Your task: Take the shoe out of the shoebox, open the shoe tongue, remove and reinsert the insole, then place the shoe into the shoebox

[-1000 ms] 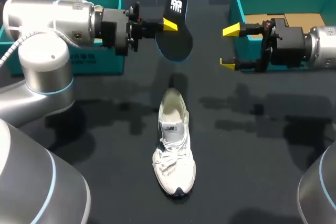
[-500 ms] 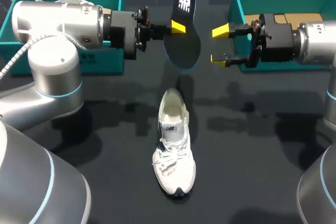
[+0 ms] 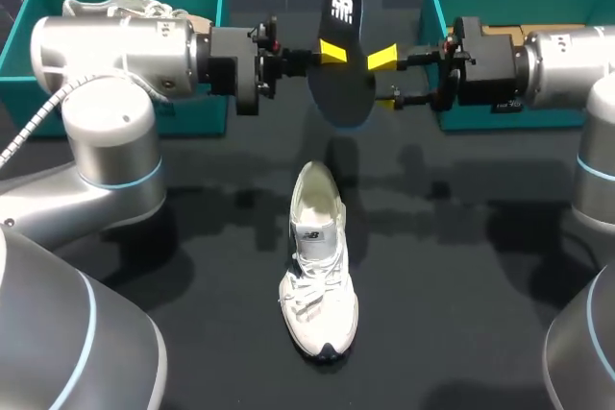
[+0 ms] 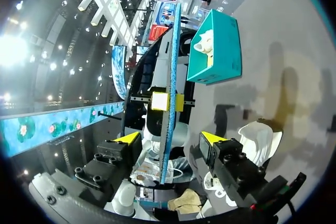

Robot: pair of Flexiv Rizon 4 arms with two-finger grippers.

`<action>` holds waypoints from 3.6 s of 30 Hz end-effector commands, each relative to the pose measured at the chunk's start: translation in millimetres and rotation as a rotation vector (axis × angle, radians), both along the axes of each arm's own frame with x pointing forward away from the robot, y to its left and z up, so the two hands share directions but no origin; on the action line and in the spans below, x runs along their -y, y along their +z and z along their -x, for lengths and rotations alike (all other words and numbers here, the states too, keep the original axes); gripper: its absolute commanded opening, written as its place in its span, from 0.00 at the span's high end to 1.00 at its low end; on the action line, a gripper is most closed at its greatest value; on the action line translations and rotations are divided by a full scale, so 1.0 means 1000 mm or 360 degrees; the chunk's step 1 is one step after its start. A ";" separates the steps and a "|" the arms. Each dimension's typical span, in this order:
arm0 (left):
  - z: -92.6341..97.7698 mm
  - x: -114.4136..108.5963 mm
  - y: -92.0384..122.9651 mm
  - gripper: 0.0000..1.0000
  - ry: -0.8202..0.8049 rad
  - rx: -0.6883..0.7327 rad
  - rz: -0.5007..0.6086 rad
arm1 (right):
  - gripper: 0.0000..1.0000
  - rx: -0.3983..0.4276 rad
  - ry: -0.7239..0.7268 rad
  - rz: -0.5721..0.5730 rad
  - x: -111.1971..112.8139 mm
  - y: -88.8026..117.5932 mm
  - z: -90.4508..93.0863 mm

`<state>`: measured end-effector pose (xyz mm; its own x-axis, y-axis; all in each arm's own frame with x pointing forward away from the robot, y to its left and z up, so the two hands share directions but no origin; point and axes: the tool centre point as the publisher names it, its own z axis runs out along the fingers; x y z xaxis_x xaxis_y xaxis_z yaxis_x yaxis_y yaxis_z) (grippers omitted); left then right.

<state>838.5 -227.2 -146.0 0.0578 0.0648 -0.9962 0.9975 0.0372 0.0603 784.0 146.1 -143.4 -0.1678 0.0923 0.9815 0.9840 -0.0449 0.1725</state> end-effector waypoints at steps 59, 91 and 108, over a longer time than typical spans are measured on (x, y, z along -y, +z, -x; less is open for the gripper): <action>0.006 -0.004 -0.007 0.00 -0.0009 0.0045 -0.0073 | 1.00 -0.0001 0.0048 -0.0052 -0.026 -0.010 -0.001; 0.006 -0.075 -0.014 0.00 0.0225 -0.0553 -0.0350 | 1.00 -0.0006 -0.0005 -0.0048 -0.015 -0.020 -0.008; 0.029 -0.128 -0.024 0.00 0.0452 -0.1521 -0.1004 | 1.00 0.0499 -0.0141 0.0259 -0.008 -0.028 -0.023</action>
<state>817.3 -112.5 -179.1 -0.6317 0.3237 -0.7044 0.7633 0.4187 -0.4920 811.6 149.1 -169.2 -0.4289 0.2189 0.8764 0.8883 -0.0742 0.4533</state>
